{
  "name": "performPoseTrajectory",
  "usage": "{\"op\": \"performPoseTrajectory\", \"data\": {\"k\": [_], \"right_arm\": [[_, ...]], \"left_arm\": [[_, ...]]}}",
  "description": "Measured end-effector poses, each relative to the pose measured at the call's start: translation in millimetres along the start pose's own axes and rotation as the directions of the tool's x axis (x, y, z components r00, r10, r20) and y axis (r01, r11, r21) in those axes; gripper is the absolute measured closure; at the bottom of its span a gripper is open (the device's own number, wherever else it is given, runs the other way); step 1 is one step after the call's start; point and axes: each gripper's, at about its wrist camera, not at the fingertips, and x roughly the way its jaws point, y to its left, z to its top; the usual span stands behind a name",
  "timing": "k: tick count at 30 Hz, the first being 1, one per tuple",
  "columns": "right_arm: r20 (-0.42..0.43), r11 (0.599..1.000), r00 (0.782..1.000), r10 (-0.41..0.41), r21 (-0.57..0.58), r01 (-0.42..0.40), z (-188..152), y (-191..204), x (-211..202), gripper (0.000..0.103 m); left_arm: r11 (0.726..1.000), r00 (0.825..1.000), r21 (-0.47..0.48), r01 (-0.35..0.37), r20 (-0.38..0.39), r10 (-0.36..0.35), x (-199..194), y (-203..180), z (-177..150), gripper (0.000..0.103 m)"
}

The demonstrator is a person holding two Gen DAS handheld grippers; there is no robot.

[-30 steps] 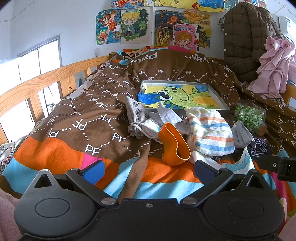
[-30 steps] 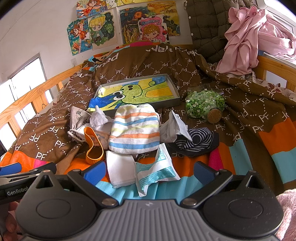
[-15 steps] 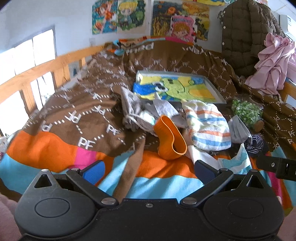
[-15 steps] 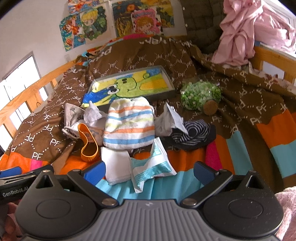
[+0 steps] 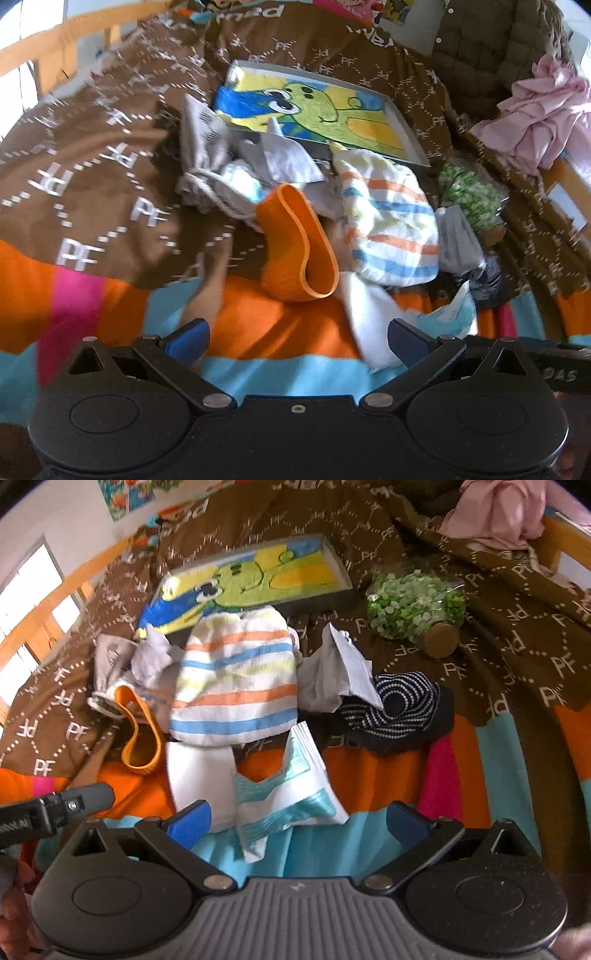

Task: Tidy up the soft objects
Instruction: 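Grasp the white cloth with the left tool while the right tool grasps the white-and-teal packet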

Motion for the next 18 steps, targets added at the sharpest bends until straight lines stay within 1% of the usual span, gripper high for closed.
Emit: {"op": "performPoseTrajectory", "data": {"k": [2, 4, 7, 10, 12, 14, 18], "right_arm": [[-0.054, 1.000, 0.999, -0.001, -0.022, 0.000, 6, 0, 11, 0.000], [-0.088, 0.999, 0.996, 0.005, -0.047, -0.009, 10, 1, 18, 0.000], [-0.096, 0.993, 0.995, -0.015, -0.122, 0.003, 14, 8, 25, 0.000], [-0.094, 0.992, 0.996, -0.007, -0.123, -0.005, 19, 6, 31, 0.000], [-0.103, 0.995, 0.995, 0.016, -0.095, -0.026, 21, 2, 34, 0.001], [-0.120, 0.996, 0.992, 0.029, -0.078, -0.038, 23, -1, 38, 0.003], [-0.127, 0.995, 0.991, 0.050, -0.081, -0.060, 22, 2, 41, 0.008]], "left_arm": [[0.998, 0.999, -0.034, 0.048, -0.004, -0.048, 9, 1, 3, 0.001], [0.993, 0.995, -0.075, 0.095, -0.016, -0.096, 18, 4, 5, 0.001], [0.976, 0.985, -0.148, 0.162, -0.040, -0.169, 33, 8, 8, 0.001], [0.962, 0.975, -0.179, 0.208, -0.045, -0.219, 45, 8, 11, 0.002], [0.956, 0.969, -0.188, 0.228, -0.057, -0.242, 54, 6, 13, 0.003], [0.951, 0.963, -0.196, 0.237, -0.078, -0.257, 64, 3, 14, 0.007], [0.948, 0.959, -0.203, 0.246, -0.091, -0.268, 75, 2, 13, 0.012]]}}
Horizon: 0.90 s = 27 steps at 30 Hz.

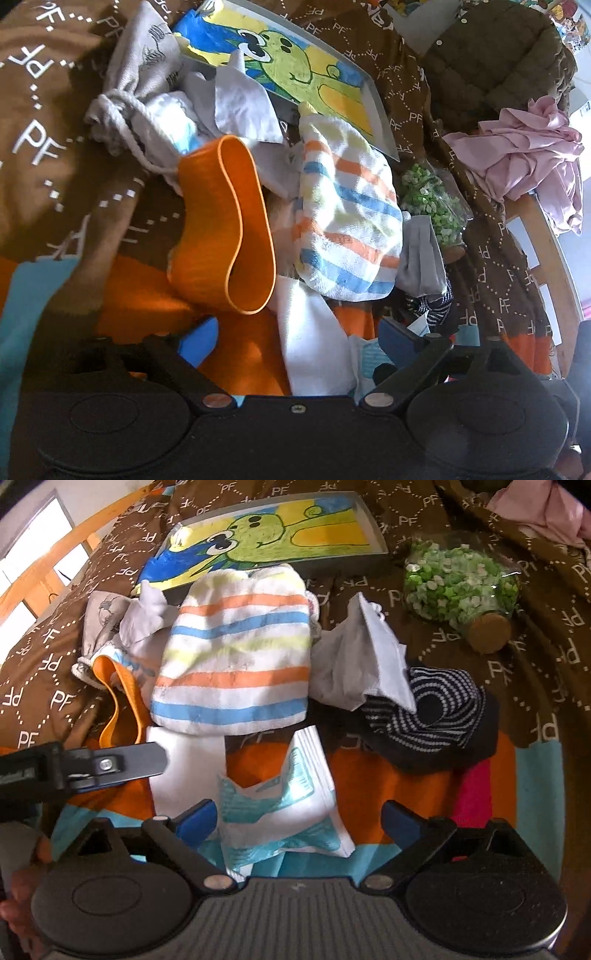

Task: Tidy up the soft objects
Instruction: 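Grasp the white cloth with the left tool while the right tool grasps the white-and-teal packet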

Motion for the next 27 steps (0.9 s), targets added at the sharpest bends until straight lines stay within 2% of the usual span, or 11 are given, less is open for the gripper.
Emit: {"op": "performPoseTrajectory", "data": {"k": [6, 11, 12, 16, 18, 20, 23, 27], "right_arm": [[0.000, 1.000, 1.000, 0.017, 0.014, -0.017, 1, -1, 3, 0.012], [-0.010, 1.000, 1.000, 0.020, 0.005, -0.020, 0, 3, 6, 0.022], [-0.010, 1.000, 1.000, 0.018, 0.004, -0.018, 0, 3, 6, 0.023], [-0.013, 1.000, 1.000, 0.024, 0.012, -0.023, -1, 2, 7, 0.028], [-0.011, 1.000, 1.000, 0.026, 0.011, -0.026, -2, 3, 7, 0.031], [-0.004, 1.000, 1.000, 0.025, 0.008, -0.025, -3, 4, 5, 0.036], [0.015, 1.000, 1.000, 0.023, 0.008, -0.023, -3, 4, 2, 0.040], [0.043, 0.999, 0.999, 0.028, 0.021, -0.029, -3, 1, -3, 0.041]], "left_arm": [[0.999, 0.999, -0.013, 0.040, 0.000, -0.040, 4, -1, -1, 0.025], [0.993, 0.994, -0.056, 0.101, -0.028, -0.103, 8, 1, -3, 0.055], [0.992, 0.993, -0.057, 0.111, -0.040, -0.113, 10, 1, -4, 0.056], [0.996, 0.995, -0.019, 0.091, -0.044, -0.092, 14, -3, -8, 0.058], [0.996, 0.995, -0.031, 0.083, -0.053, -0.085, 18, -1, -8, 0.064], [0.996, 0.994, -0.047, 0.074, -0.071, -0.077, 22, 3, -9, 0.080], [0.998, 0.995, -0.037, 0.058, -0.076, -0.060, 24, 4, -11, 0.096], [0.999, 0.997, 0.000, 0.053, -0.051, -0.053, 18, -2, -13, 0.099]]}}
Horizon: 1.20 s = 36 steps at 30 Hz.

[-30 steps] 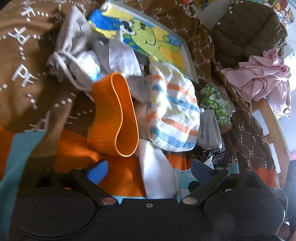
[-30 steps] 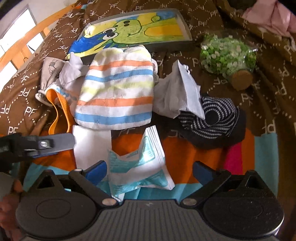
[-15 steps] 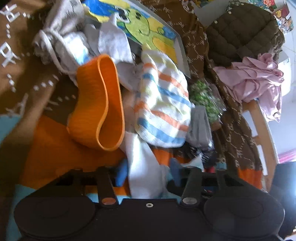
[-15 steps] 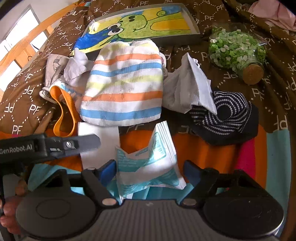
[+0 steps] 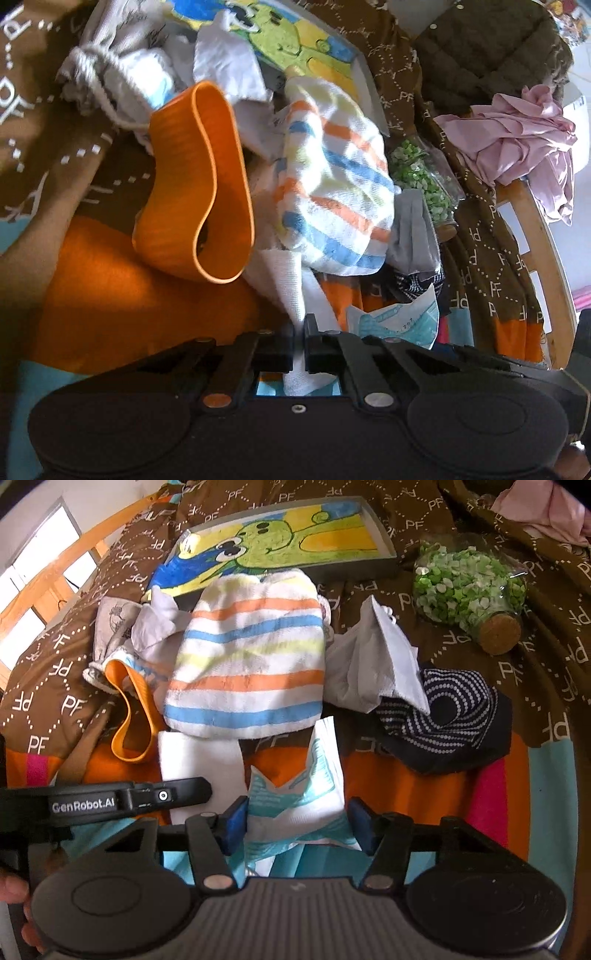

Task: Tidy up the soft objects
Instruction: 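Grasp the white cloth with the left tool while the right tool grasps the white-and-teal packet, then carry both held items into the grey tray and open both tools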

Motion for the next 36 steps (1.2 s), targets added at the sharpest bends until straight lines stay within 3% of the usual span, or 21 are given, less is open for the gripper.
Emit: {"op": "performPoseTrajectory", "data": {"k": [8, 16, 24, 27, 31, 36], "right_arm": [[0.176, 0.998, 0.983, 0.051, 0.034, -0.058, 1, -9, -32, 0.041], [0.376, 0.992, 0.922, 0.092, 0.041, -0.116, 7, -14, -54, 0.040], [0.514, 0.993, 0.851, 0.104, -0.001, -0.121, 47, -2, -42, 0.039], [0.546, 0.995, 0.832, 0.098, -0.035, -0.094, 74, 8, -25, 0.039], [0.563, 0.993, 0.820, 0.106, -0.021, -0.114, 118, 20, 7, 0.039], [0.539, 0.990, 0.832, 0.128, -0.024, -0.137, 165, 36, 52, 0.039]], "left_arm": [[0.996, 0.995, 0.087, 0.021, 0.091, -0.029, -31, -22, -8, 0.100], [0.985, 0.967, 0.168, 0.040, 0.241, -0.080, -73, -42, 1, 0.100], [0.960, 0.927, 0.279, 0.007, 0.359, -0.111, -90, -62, 71, 0.100], [0.967, 0.904, 0.256, -0.012, 0.415, -0.099, -83, -52, 106, 0.100], [0.984, 0.877, 0.179, -0.024, 0.477, -0.065, -67, -24, 146, 0.100], [0.989, 0.856, 0.137, -0.052, 0.516, -0.026, -46, 8, 187, 0.100]]}}
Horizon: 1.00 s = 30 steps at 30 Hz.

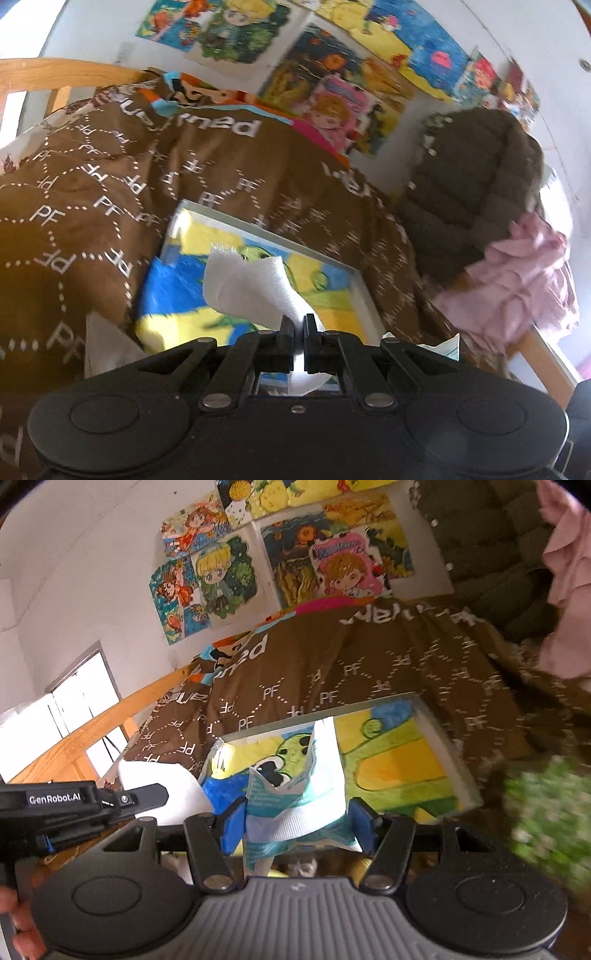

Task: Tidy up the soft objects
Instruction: 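Carry both held items into the grey tray and open both tools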

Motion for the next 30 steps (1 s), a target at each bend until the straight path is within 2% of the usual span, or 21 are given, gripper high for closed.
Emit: {"op": "performPoseTrajectory", "data": {"k": [3, 6, 9, 13, 16, 22, 26, 28, 30], "right_arm": [[-0.022, 1.000, 1.000, 0.018, 0.014, -0.017, 4, 4, 35, 0.039], [-0.042, 0.999, 0.998, 0.041, 0.037, -0.039, 4, 5, 64, 0.039], [-0.058, 0.999, 0.997, 0.044, 0.029, -0.042, 1, 7, 83, 0.039], [-0.084, 0.998, 0.996, 0.031, 0.058, -0.026, -5, 3, 101, 0.039], [-0.107, 0.999, 0.994, 0.002, 0.052, 0.004, -9, 5, 111, 0.038], [-0.142, 0.997, 0.989, -0.033, 0.058, 0.041, -11, 5, 115, 0.034], [-0.158, 0.996, 0.987, -0.038, 0.075, 0.051, -10, 2, 117, 0.031], [-0.162, 0.995, 0.986, -0.040, 0.080, 0.054, -10, 0, 116, 0.028], [-0.161, 0.995, 0.986, -0.041, 0.085, 0.055, -9, -1, 115, 0.024]], "left_arm": [[1.000, 1.000, -0.007, -0.018, 0.025, 0.018, 19, 18, 10, 0.100], [0.998, 0.999, -0.067, -0.022, 0.035, 0.024, 33, 41, 14, 0.100], [0.988, 1.000, -0.153, -0.019, 0.021, 0.022, 45, 63, 12, 0.100], [0.984, 0.999, -0.174, -0.044, -0.006, 0.044, 61, 82, 7, 0.100], [0.987, 0.997, -0.146, -0.069, -0.030, 0.066, 70, 84, 4, 0.100], [0.987, 0.983, -0.019, -0.159, -0.095, 0.156, 82, 73, -2, 0.099], [0.985, 0.978, 0.013, -0.172, -0.121, 0.172, 85, 70, -4, 0.098], [0.984, 0.976, 0.019, -0.175, -0.127, 0.176, 85, 69, -5, 0.096], [0.983, 0.974, 0.020, -0.180, -0.136, 0.181, 86, 70, -5, 0.088]]}}
